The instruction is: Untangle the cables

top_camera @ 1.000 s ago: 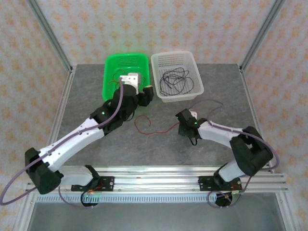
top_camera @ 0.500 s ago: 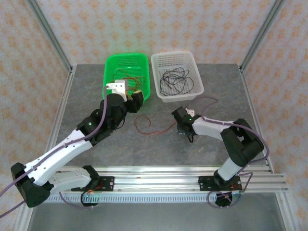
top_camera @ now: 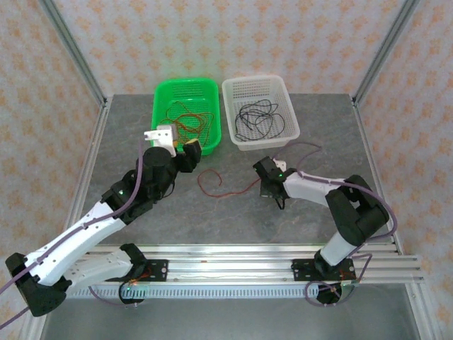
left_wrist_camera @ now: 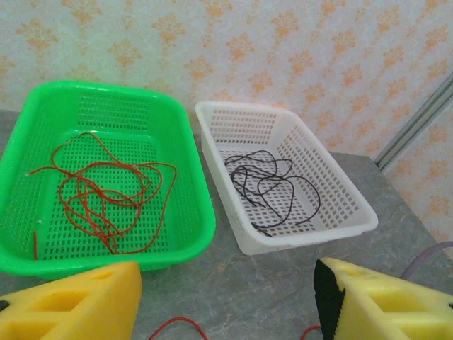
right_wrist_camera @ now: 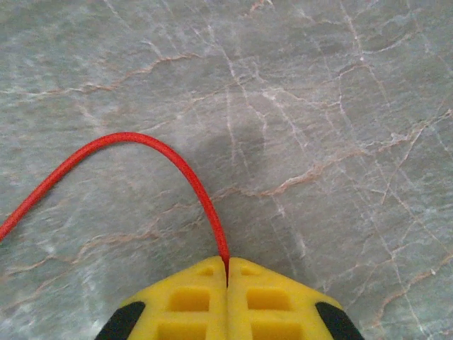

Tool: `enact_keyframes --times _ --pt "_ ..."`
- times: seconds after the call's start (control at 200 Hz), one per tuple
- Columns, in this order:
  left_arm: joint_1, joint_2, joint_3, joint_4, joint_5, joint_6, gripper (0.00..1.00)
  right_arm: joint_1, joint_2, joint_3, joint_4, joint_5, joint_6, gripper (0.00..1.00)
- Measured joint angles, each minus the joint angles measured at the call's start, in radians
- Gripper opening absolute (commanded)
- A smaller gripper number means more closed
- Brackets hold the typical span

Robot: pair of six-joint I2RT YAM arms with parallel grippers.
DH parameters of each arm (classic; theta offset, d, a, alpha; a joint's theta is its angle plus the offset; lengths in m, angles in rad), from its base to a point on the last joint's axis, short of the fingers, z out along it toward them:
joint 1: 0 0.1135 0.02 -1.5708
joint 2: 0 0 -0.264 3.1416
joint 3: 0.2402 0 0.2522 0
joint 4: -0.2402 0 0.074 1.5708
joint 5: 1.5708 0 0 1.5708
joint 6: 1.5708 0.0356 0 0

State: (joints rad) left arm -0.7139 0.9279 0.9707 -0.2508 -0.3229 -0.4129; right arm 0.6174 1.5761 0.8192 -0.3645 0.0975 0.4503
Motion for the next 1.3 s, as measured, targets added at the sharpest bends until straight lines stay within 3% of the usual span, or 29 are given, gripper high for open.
enact_keyframes --times 0.32,0.521,0.866,1.301 --pt "0.000 -0.063 -0.048 -0.029 -0.066 -0.040 0.69 0.129 -0.317 0.195 -0.055 -0.047 -0.066 0.00" --pt "0.000 -0.090 -0.069 -0.051 -0.080 -0.063 0.69 0.139 -0.409 0.335 -0.056 -0.108 -0.127 0.00" --pt "0.000 -0.162 -0.082 -0.101 -0.109 -0.100 0.69 0.139 -0.391 0.595 -0.069 -0.174 -0.219 0.00" --pt "0.000 -0.213 -0.176 -0.165 -0.111 -0.180 0.68 0.139 -0.215 0.874 -0.034 -0.206 -0.287 0.00"
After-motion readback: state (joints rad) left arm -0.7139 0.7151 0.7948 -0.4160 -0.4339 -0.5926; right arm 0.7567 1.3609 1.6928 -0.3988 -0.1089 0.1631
